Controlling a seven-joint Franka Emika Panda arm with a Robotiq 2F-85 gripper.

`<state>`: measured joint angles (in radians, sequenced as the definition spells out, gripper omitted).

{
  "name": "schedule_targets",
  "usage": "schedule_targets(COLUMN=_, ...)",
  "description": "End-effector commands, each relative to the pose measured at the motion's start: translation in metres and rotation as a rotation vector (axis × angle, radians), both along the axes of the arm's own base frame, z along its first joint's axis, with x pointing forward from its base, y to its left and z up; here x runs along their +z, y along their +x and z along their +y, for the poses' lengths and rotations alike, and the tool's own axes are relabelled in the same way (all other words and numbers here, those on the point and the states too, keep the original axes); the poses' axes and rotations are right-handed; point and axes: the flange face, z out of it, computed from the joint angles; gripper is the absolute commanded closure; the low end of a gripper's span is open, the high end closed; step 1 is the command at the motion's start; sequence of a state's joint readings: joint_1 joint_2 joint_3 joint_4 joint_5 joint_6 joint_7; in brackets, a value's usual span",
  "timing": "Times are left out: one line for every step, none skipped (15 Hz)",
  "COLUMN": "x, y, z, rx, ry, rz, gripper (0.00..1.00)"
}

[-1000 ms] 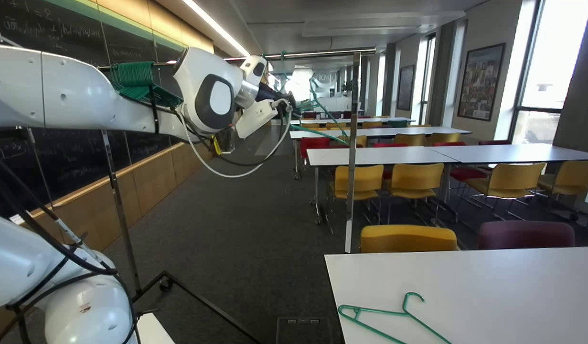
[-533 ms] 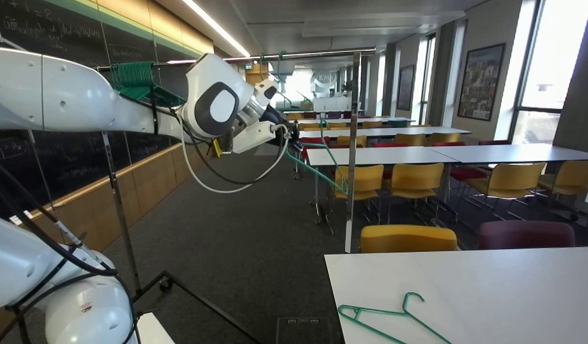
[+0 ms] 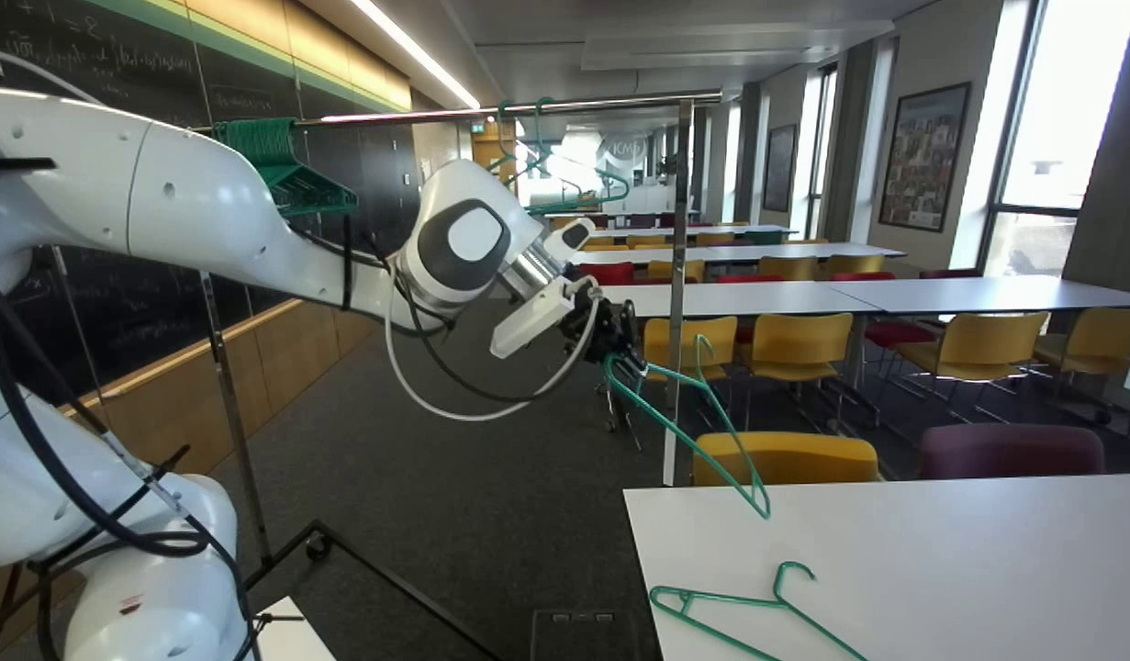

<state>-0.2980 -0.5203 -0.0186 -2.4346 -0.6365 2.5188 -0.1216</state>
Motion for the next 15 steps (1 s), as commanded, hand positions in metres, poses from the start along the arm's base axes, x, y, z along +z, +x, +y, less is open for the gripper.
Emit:
schedule_targets(x=-0.038, y=0.001, z=-0.05, rx=0.001, ry=-0.183, rz=0.067, gripper=0.98)
schedule_targets(x=-0.047, y=0.001, z=-0.066, rx=0.005, ry=-0.236, rz=0.091, gripper=0.98)
schedule_targets(x=-0.053, y=0.002, z=-0.078, rx=0.008, ry=-0.29, rz=0.115, gripper=0.98)
schedule_targets(x=-0.059, y=0.003, z=-0.089, rx=0.013, ry=-0.34, rz=0.137, gripper=0.98)
schedule_targets(x=-0.064, y=0.005, z=-0.097, rx=0.019, ry=-0.391, rz=0.159, gripper=0.98)
schedule_targets(x=-0.068, y=0.007, z=-0.103, rx=0.026, ry=-0.443, rz=0.179, gripper=0.98)
schedule_targets(x=-0.071, y=0.011, z=-0.106, rx=0.035, ry=-0.497, rz=0.197, gripper=0.98)
schedule_targets(x=-0.075, y=0.017, z=-0.108, rx=0.048, ry=-0.549, rz=0.21, gripper=0.98)
schedule_targets(x=-0.079, y=0.024, z=-0.107, rx=0.067, ry=-0.6, rz=0.217, gripper=0.98)
schedule_targets(x=-0.083, y=0.031, z=-0.105, rx=0.089, ry=-0.652, rz=0.223, gripper=0.98)
schedule_targets(x=-0.087, y=0.041, z=-0.101, rx=0.111, ry=-0.703, rz=0.218, gripper=0.98)
schedule_targets(x=-0.091, y=0.05, z=-0.097, rx=0.135, ry=-0.755, rz=0.209, gripper=0.98)
schedule_targets(x=-0.093, y=0.059, z=-0.091, rx=0.16, ry=-0.8, rz=0.184, gripper=0.98)
schedule_targets(x=-0.101, y=0.068, z=-0.085, rx=0.169, ry=-0.813, rz=0.139, gripper=0.98)
schedule_targets(x=-0.106, y=0.075, z=-0.081, rx=0.173, ry=-0.818, rz=0.104, gripper=0.98)
